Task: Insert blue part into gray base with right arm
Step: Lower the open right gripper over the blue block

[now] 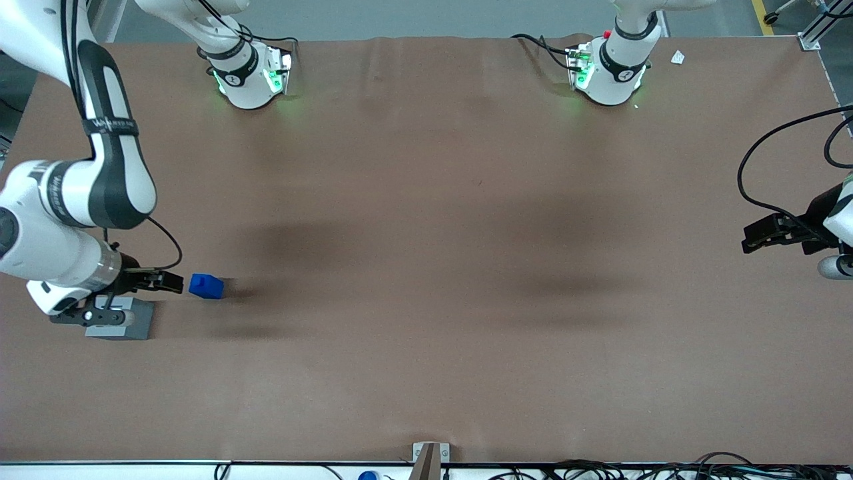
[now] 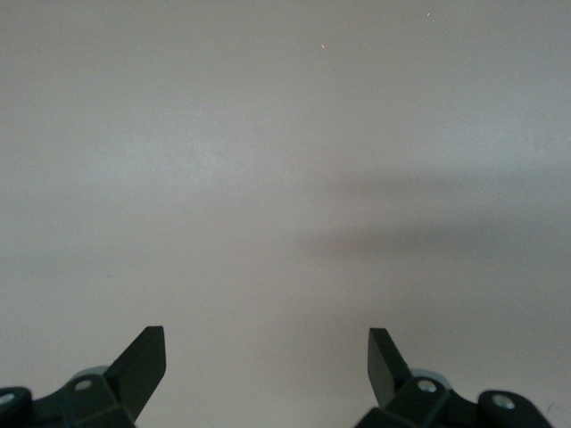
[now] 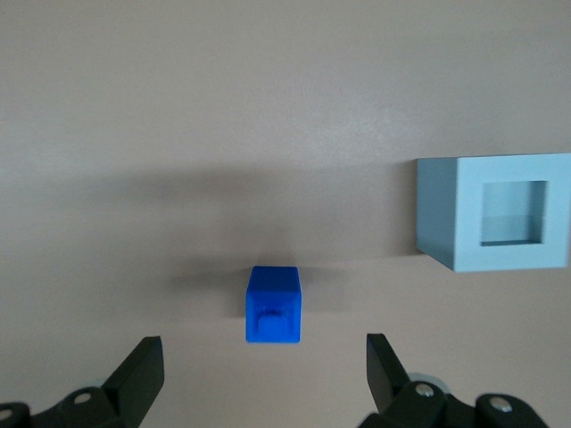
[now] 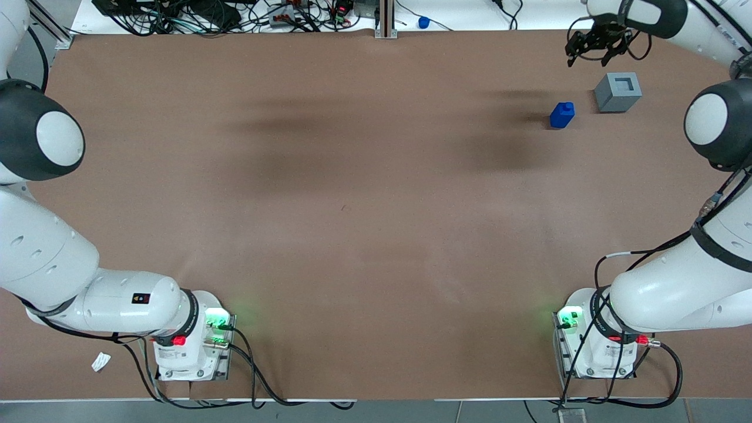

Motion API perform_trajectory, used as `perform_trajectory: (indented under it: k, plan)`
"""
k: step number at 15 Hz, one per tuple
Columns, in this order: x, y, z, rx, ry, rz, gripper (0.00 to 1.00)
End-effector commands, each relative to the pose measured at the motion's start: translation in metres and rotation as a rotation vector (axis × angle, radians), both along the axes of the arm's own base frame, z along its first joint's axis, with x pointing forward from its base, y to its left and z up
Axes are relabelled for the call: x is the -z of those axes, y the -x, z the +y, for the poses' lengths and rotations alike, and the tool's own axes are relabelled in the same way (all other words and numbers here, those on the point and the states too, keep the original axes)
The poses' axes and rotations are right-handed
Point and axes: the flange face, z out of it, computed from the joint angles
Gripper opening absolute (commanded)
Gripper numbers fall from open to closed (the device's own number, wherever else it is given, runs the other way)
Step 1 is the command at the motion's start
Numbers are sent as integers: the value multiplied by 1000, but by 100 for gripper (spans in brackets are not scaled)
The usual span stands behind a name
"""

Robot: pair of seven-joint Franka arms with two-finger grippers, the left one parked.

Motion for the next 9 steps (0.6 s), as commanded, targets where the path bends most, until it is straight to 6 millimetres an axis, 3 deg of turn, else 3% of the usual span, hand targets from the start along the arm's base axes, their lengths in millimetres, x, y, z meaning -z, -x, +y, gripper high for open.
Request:
perform_trajectory:
  k: [1, 5, 9]
  plan:
    - [30, 10, 0, 8, -2, -11, 97]
    - [65, 24, 0, 5, -1, -6, 86]
    - [99, 36, -4, 11, -1, 3, 84]
